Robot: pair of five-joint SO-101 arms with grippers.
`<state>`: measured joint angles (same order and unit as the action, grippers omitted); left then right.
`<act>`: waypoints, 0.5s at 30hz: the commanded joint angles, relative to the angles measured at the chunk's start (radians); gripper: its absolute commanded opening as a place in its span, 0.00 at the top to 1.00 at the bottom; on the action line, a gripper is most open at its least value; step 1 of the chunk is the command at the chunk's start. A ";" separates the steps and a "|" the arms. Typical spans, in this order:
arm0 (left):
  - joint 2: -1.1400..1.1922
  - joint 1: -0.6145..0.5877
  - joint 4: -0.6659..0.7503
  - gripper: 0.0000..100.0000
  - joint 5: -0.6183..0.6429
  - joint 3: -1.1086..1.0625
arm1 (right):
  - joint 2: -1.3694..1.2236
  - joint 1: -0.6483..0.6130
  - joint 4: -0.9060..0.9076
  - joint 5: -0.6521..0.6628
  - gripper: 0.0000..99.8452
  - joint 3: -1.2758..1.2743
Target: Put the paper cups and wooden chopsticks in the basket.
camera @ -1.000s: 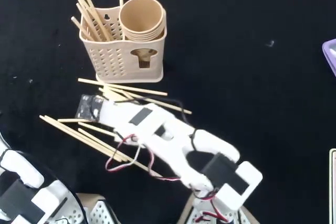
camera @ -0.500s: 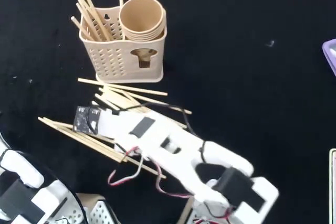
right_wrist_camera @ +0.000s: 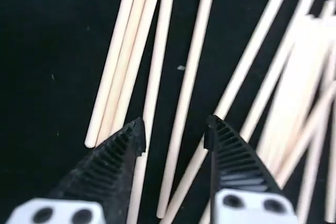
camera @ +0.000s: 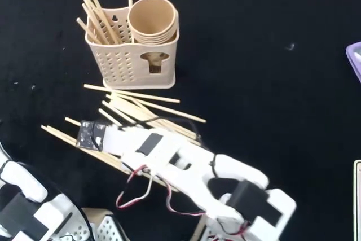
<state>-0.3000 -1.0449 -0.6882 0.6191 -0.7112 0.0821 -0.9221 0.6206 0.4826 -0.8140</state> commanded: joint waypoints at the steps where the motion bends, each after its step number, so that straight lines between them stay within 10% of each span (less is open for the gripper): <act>1: -0.035 0.013 0.011 0.76 0.000 0.012 | -0.054 -0.012 -0.023 -0.006 0.81 0.070; 12: -0.035 0.013 0.011 0.76 0.000 0.013 | -0.153 -0.008 0.029 -0.006 0.82 0.168; 15: -0.035 0.013 0.011 0.76 0.000 0.013 | -0.153 -0.008 0.029 0.009 0.96 0.168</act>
<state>-0.3000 -1.0449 -0.6882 0.6191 -0.7112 -0.0683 -0.9237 0.6437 0.4856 -0.7004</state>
